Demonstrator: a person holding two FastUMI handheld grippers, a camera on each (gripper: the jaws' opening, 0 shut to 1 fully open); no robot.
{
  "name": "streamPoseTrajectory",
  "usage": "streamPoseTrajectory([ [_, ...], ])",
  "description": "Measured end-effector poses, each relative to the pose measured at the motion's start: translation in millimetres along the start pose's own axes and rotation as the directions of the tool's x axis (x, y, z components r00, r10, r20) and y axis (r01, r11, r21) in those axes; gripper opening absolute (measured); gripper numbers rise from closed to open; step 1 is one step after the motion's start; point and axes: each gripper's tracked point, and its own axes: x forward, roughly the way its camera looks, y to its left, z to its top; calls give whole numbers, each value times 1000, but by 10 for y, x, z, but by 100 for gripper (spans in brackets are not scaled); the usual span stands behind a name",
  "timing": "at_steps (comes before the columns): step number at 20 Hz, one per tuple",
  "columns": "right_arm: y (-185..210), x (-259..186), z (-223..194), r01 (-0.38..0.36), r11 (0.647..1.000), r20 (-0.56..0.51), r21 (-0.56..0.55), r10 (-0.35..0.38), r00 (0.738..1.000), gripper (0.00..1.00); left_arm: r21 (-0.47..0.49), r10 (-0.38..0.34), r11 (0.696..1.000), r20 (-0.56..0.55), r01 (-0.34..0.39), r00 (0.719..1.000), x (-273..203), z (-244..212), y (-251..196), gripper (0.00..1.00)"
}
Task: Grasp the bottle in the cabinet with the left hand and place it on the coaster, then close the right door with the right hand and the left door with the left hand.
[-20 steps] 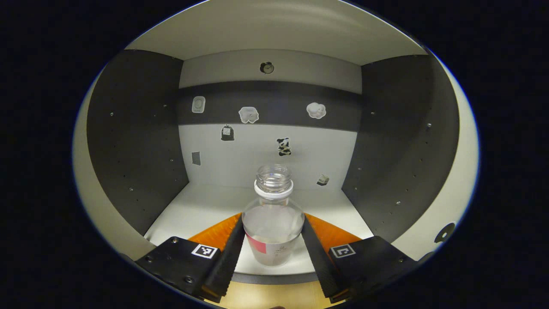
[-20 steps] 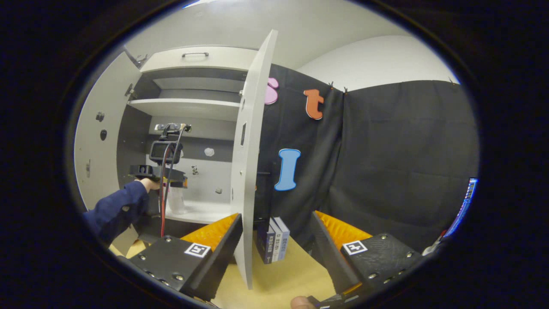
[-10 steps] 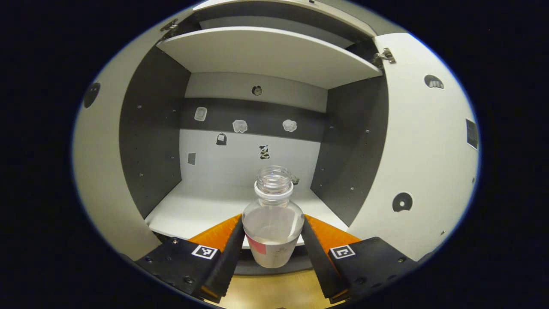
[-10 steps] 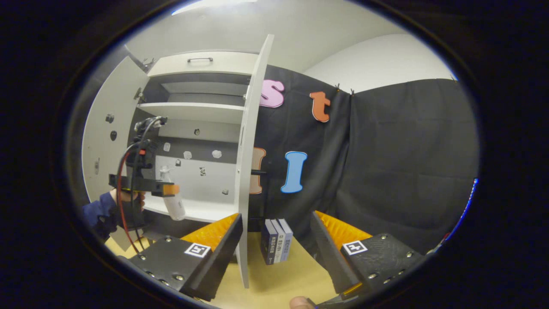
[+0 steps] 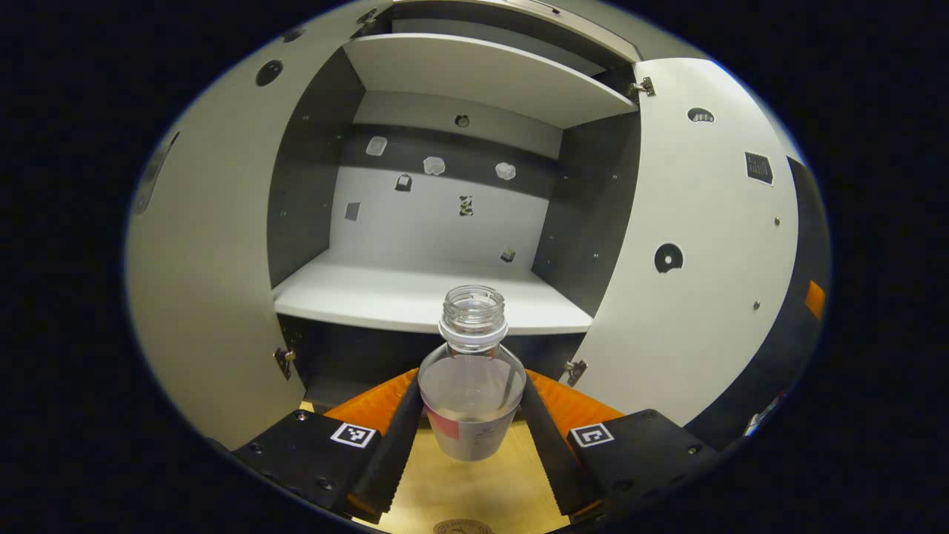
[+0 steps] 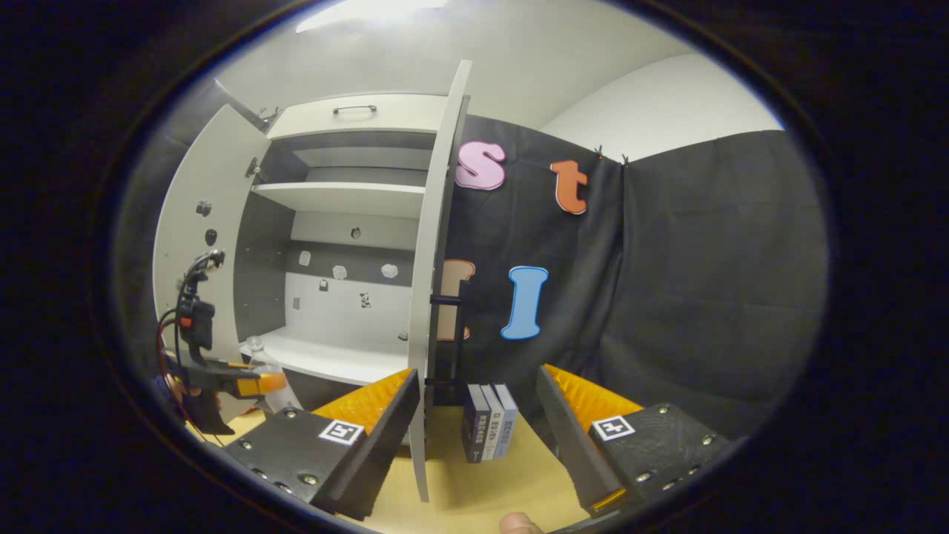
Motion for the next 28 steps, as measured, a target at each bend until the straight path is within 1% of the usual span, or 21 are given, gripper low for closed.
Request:
streamPoseTrajectory([
  [4,29,62,20,-32,999,11,-3,32,999,94,-34,10,999,-76,-13,997,-199,-543,136,81],
  [6,46,67,31,-47,999,16,2,47,999,94,-55,24,998,-127,-31,992,-276,-845,196,81],
  [7,47,71,42,-52,999,18,3,52,999,94,-66,29,997,-160,-41,987,-317,-1009,214,81],
  [8,50,52,34,-55,998,19,1,55,998,96,-78,32,996,-190,-48,981,-351,-1175,222,81],
  [11,17,22,1,-58,998,15,-9,58,998,96,-120,30,991,-267,-64,963,-419,-1606,231,81],
  [12,5,9,-10,-58,998,13,-9,58,998,94,-131,30,989,-287,-70,957,-448,-1748,239,81],
  [13,-18,-7,-20,-57,998,9,-8,57,998,94,-139,34,987,-306,-80,951,-477,-1868,242,81],
  [15,-57,-27,-42,-54,999,0,-5,54,999,94,-137,51,985,-346,-104,937,-468,-2075,264,81],
  [16,-80,-38,-58,-51,999,-3,-4,51,999,96,-131,59,985,-363,-114,930,-487,-2185,277,81],
  [19,-153,-74,-66,-39,999,-9,-4,39,999,96,-108,76,986,-386,-127,919,-534,-2414,284,82],
  [20,-163,-81,-73,-36,999,-11,-5,36,999,96,-98,81,987,-396,-130,915,-560,-2475,284,84],
  [21,-172,-86,-77,-37,999,-15,-5,37,999,94,-88,87,987,-398,-132,913,-563,-2529,282,82],
  [22,-163,-96,-89,-39,999,-18,-5,39,999,96,-78,93,988,-385,-132,918,-567,-2553,283,82],
  [24,-147,-99,-102,-46,999,-24,-8,45,999,96,-53,98,991,-354,-125,930,-552,-2579,263,82],
  [25,-140,-99,-101,-49,999,-26,-12,49,998,96,-42,101,991,-351,-124,931,-560,-2625,255,82],
  [26,-135,-102,-104,-53,998,-26,-17,52,998,94,-25,106,992,-327,-120,939,-563,-2602,243,82],
  [27,-130,-103,-98,-57,998,-25,-21,56,998,96,-11,107,993,-318,-117,942,-546,-2610,223,82],
  [28,-113,-101,-101,-63,998,-24,-23,62,998,96,3,110,993,-319,-115,941,-572,-2642,207,81],
])
